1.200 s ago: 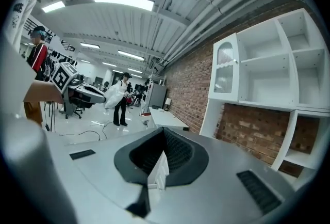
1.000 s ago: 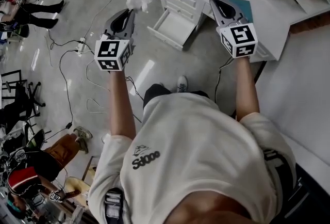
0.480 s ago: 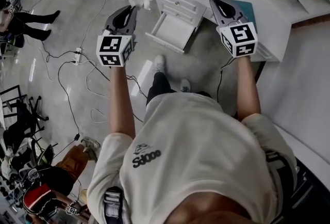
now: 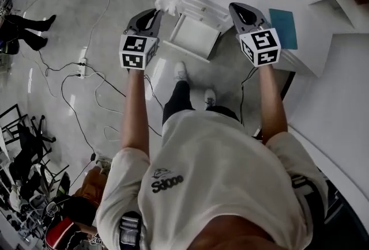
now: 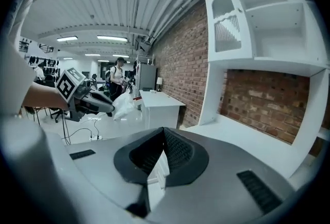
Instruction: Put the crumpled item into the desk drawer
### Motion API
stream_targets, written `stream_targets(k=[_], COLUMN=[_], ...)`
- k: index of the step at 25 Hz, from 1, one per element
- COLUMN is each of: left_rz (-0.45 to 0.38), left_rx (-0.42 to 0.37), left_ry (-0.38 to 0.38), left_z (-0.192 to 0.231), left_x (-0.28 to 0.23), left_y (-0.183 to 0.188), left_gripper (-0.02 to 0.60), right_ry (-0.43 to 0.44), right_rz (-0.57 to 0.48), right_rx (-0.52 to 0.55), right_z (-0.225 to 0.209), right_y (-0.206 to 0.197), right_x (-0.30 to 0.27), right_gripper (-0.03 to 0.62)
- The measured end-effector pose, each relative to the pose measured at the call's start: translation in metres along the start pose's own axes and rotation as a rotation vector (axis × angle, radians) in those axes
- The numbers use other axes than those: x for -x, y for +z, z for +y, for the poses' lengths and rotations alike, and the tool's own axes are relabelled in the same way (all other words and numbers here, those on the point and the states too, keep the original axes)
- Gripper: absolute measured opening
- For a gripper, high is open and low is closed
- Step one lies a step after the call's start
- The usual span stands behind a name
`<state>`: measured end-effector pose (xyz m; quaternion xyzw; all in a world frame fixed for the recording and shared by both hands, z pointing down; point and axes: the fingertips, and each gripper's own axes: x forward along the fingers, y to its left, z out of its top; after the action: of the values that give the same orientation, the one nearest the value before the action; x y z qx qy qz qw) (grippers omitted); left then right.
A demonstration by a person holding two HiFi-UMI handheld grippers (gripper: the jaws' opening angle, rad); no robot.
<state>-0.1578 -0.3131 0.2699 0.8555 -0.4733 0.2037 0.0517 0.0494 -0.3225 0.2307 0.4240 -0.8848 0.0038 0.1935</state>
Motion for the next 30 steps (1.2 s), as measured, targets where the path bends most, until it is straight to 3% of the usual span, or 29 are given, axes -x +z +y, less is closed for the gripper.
stream_targets(k=[7, 11, 21, 30], left_rz=[0.078, 0.095, 0.082, 0.037], left_rx=[0.051, 0.036, 0.014, 0.01], left_ry=[-0.047, -0.074, -0.122, -0.122], left_z=[0.029, 0.027, -0.002, -0.005], left_x=[-0.057, -0.094, -0.177, -0.249], left_y=[-0.058, -0.096, -0.219, -0.342], left_gripper=[0.037, 0.037, 0.037, 0.037], right_ry=[0.034, 0.046, 0.057, 0.041], right_rz=[0.054, 0.059, 0.079, 0.016], right_rx=[-0.043, -0.055, -0.053, -0.008], right_z=[0.004, 0.004, 0.012, 0.02], right_y=[-0.043, -0.083, -0.23, -0.354], right_x=[-0.075, -0.102, -0.151, -0.214], right_gripper=[0.006, 0.006, 0.006, 0.006])
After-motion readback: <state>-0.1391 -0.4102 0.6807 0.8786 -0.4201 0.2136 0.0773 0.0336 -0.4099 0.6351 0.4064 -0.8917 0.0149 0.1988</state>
